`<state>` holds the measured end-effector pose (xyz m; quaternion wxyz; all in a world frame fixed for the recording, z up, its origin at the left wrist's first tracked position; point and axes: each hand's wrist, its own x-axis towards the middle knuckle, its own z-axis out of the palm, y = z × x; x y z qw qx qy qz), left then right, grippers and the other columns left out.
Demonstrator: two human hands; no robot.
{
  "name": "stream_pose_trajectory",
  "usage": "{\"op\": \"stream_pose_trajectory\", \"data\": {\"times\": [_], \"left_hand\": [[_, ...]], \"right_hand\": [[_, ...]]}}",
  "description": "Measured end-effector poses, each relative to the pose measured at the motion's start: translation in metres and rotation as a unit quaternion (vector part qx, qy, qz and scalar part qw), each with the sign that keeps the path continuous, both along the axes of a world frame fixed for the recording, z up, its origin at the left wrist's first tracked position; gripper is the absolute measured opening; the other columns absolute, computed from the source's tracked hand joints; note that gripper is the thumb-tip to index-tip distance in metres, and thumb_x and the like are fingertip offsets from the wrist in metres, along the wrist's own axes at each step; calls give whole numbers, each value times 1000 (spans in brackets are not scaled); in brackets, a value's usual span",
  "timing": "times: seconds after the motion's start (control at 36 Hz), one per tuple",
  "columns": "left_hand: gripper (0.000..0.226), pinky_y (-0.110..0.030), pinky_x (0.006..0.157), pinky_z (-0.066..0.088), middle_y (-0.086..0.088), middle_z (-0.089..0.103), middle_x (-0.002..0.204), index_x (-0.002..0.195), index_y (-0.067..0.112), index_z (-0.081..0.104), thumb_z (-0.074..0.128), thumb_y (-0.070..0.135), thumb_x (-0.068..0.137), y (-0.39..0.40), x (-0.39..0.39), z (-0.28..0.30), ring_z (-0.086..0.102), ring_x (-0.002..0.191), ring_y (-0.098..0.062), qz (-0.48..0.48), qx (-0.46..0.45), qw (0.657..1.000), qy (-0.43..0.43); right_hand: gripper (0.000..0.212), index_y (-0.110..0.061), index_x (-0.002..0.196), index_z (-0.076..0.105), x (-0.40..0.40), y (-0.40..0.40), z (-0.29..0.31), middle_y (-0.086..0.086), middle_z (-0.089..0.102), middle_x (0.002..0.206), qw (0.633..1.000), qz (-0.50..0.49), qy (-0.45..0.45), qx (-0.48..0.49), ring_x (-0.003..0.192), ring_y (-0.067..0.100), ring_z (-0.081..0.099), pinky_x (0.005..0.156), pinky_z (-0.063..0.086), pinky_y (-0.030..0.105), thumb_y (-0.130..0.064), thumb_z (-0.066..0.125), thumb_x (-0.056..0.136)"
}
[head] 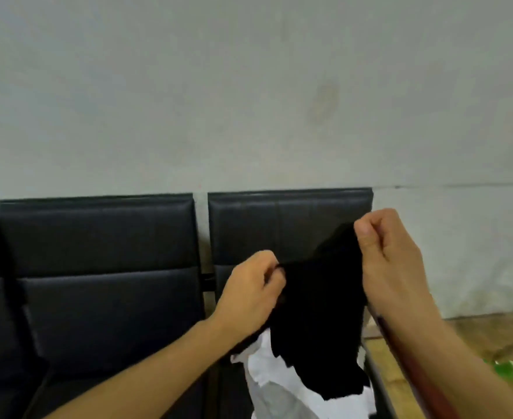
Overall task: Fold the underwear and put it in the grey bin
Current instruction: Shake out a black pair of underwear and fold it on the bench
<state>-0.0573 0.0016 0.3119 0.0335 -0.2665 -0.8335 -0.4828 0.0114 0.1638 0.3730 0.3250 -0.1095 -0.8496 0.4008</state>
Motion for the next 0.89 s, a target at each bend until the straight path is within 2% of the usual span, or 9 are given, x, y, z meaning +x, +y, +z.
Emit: {"op": "stream_pose_trajectory", "data": {"times": [0.11, 0.25, 0.36, 0.44, 0.56, 0.61, 0.69, 0.81, 0.89], "left_hand": [[23, -26, 55, 37, -2, 41, 66, 71, 12, 38, 46, 13, 92, -56, 8, 123, 38, 61, -14, 122, 108, 982, -94], [22, -21, 53, 31, -1, 40, 71, 73, 14, 38, 48, 17, 92, -140, 26, 240, 37, 65, -12, 166, 138, 973, -78], [28, -10, 51, 35, 4, 51, 70, 72, 16, 45, 68, 26, 83, -209, 54, 309, 46, 63, -8, 120, 19, 993, 5], [34, -22, 62, 47, 2, 66, 88, 87, 22, 56, 81, 37, 69, -259, 77, 343, 61, 73, -12, 66, -100, 991, -57], [21, -19, 56, 46, 4, 65, 73, 74, 19, 63, 79, 32, 73, -315, 98, 371, 61, 65, -11, 71, -267, 958, -75], [21, -19, 61, 49, -1, 70, 78, 79, 11, 70, 71, 32, 82, -345, 102, 380, 64, 69, -12, 89, -217, 968, -89], [30, -23, 63, 53, -6, 72, 91, 97, 1, 70, 64, 29, 88, -372, 103, 389, 67, 75, -13, 72, -6, 986, -151], [31, -34, 86, 55, -11, 70, 108, 108, 3, 64, 61, 28, 91, -410, 100, 406, 67, 98, -22, 47, 193, 964, -175], [28, -38, 95, 51, -11, 68, 104, 108, 3, 61, 58, 26, 93, -434, 99, 418, 65, 100, -24, -1, 254, 947, -197]], "right_hand": [[24, -14, 83, 49, 13, -30, 85, -3, 56, 75, 997, 62, -47, 8, 73, 10, 53, 58, 34, 13, -34, 47, 95], [22, -32, 87, 54, 39, -98, 174, -7, 66, 86, 957, 233, -172, 33, 71, 10, 65, 58, 47, 22, -47, 67, 77], [28, -34, 91, 55, 41, -142, 225, -7, 65, 89, 921, 268, -236, 156, 76, 9, 64, 68, 54, 28, -41, 75, 73], [17, -21, 78, 57, 37, -172, 251, -3, 62, 80, 925, 247, -198, 212, 74, 13, 58, 64, 46, 28, -33, 69, 81], [14, -20, 82, 51, 29, -217, 276, -3, 58, 79, 938, 227, -143, 220, 72, 10, 53, 58, 37, 26, -28, 61, 89], [11, -20, 97, 51, 24, -248, 284, -1, 60, 88, 949, 205, -113, 210, 75, 11, 54, 63, 41, 29, -27, 57, 92], [27, -18, 118, 44, 28, -296, 286, 0, 58, 100, 962, 197, -49, 183, 83, 16, 55, 72, 42, 31, -21, 52, 93], [20, -17, 93, 53, 54, -387, 296, -5, 60, 87, 951, 242, 43, 185, 80, 14, 58, 67, 46, 30, -36, 47, 95], [47, -17, 86, 56, 69, -441, 305, -3, 65, 79, 929, 347, -52, 119, 73, 11, 63, 72, 53, 32, -61, 40, 88]]}}
